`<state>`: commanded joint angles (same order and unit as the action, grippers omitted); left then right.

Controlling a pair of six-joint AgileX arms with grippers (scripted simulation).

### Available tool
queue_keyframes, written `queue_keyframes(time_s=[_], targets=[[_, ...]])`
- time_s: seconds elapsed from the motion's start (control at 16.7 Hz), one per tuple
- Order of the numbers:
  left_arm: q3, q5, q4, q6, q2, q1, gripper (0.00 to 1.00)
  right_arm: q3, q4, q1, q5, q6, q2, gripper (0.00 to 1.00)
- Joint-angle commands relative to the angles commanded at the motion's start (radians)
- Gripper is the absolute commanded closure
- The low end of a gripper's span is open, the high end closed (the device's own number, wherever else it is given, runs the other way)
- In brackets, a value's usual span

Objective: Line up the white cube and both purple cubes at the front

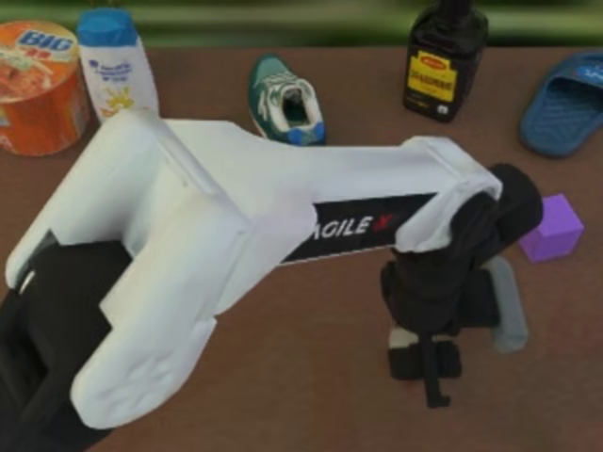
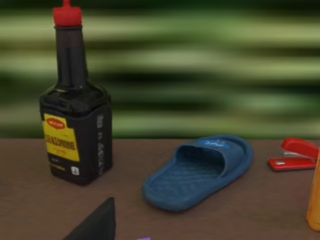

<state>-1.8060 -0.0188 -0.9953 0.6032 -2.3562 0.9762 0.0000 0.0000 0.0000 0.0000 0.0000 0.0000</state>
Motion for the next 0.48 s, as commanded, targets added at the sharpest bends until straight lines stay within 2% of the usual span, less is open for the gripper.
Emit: queue_keyframes(time_s=[0.3,0.48], targets=[[0.000,0.000,0.000,0.000,0.000,0.000,0.02,0.000,0.000,0.000,0.000,0.000,0.000,0.00],[0.000,0.000,0.000,0.000,0.000,0.000,0.00,0.000,0.000,0.000,0.000,0.000,0.000,0.00]])
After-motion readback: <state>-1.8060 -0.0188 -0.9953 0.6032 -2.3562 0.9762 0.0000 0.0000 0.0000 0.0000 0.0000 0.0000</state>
